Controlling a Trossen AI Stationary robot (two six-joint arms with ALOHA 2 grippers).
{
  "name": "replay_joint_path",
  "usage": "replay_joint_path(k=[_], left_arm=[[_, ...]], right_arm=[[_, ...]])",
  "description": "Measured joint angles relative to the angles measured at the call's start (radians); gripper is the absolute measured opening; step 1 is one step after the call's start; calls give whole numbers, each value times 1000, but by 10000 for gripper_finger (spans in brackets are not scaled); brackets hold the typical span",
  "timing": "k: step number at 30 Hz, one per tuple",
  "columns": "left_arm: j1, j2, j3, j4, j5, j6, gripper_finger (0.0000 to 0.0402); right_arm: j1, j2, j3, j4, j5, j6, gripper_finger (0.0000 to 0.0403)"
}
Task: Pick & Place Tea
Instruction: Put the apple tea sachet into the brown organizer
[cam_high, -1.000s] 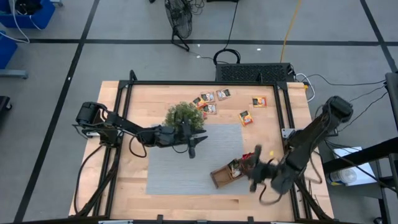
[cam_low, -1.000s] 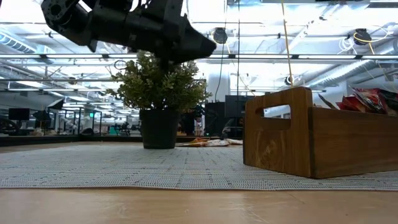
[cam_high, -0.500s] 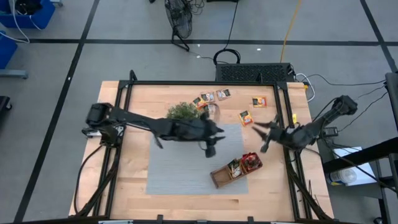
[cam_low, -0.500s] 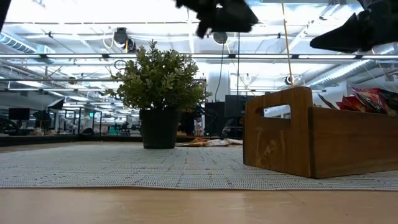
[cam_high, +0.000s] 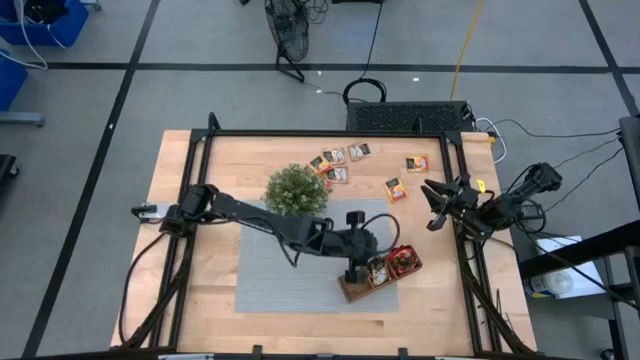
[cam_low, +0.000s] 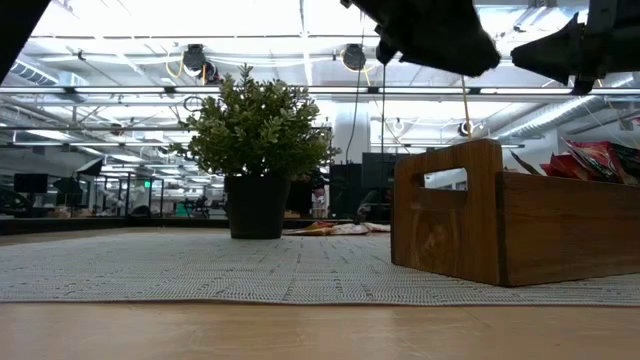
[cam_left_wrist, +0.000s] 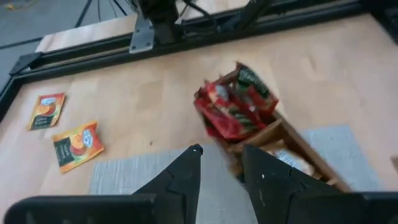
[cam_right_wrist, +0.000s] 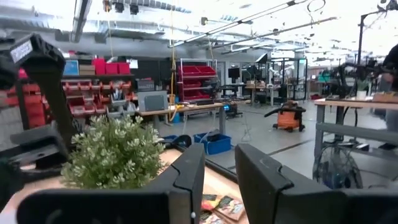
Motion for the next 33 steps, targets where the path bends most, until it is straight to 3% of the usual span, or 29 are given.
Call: replay_joint_path(k=[4,9,17,25,33], left_arm=[[-37,1,0,6,-20,-12,96],[-77,3,32,41,-12,-15,11],[-77,27,159,-33,-16,-112,3],[-75,243,404,-287,69,-120,2],[-64,279,436,-308,97,-122,1]], right_arm=[[0,0,-35,-26,1,24,78],[0,3,-45,-74,0,27,79],[0,4,-46,-83,0,27,78],[0,5,-47,-92,0,25,77],[0,5,-48,-91,0,26,79]])
